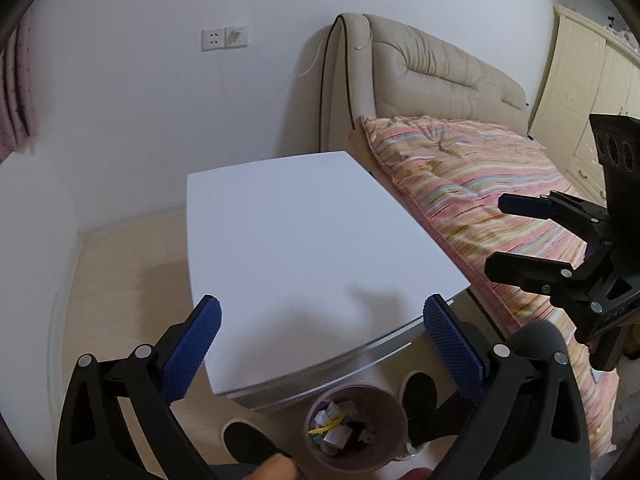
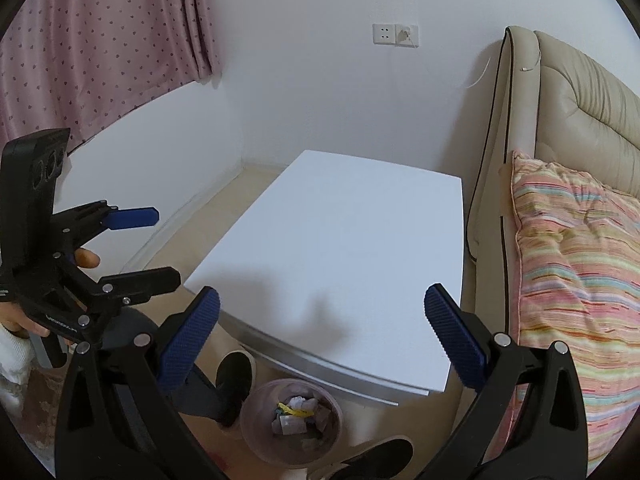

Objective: Collect trash

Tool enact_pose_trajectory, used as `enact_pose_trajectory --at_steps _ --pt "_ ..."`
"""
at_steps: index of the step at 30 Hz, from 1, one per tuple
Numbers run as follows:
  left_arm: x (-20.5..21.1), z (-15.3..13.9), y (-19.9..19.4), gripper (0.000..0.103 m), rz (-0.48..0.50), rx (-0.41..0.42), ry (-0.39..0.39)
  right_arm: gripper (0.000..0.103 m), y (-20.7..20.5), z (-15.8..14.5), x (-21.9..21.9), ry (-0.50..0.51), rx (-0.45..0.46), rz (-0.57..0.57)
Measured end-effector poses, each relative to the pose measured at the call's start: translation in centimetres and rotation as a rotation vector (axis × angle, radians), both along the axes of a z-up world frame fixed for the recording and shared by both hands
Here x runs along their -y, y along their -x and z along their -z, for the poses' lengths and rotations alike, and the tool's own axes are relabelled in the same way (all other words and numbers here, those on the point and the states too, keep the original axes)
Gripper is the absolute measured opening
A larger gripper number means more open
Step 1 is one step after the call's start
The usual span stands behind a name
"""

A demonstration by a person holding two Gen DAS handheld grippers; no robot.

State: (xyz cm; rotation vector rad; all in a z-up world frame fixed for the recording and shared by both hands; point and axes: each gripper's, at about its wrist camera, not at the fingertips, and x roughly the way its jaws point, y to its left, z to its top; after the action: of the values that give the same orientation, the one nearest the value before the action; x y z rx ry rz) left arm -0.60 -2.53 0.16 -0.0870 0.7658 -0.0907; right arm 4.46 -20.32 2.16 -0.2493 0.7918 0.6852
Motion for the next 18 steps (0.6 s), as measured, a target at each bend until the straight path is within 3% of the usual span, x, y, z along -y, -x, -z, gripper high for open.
enact_pose_trajectory --at_steps 5,11,18 --pt "-0.11 0.21 -0.62 0.097 -0.031 -0.011 -0.044 0.100 -0.55 -0.19 -0.47 -0.002 -0.003 -0.008" --pt "-0.40 0.03 -0.88 0.097 -0.007 -0.010 0.016 0.100 -0.85 -0.08 -0.38 -0.005 -0.010 -0.004" --pt "-0.25 -0.15 -1.01 0.097 -0.003 -0.007 0.021 0.100 -1.12 0.26 -0.24 0.002 -0.015 0.002"
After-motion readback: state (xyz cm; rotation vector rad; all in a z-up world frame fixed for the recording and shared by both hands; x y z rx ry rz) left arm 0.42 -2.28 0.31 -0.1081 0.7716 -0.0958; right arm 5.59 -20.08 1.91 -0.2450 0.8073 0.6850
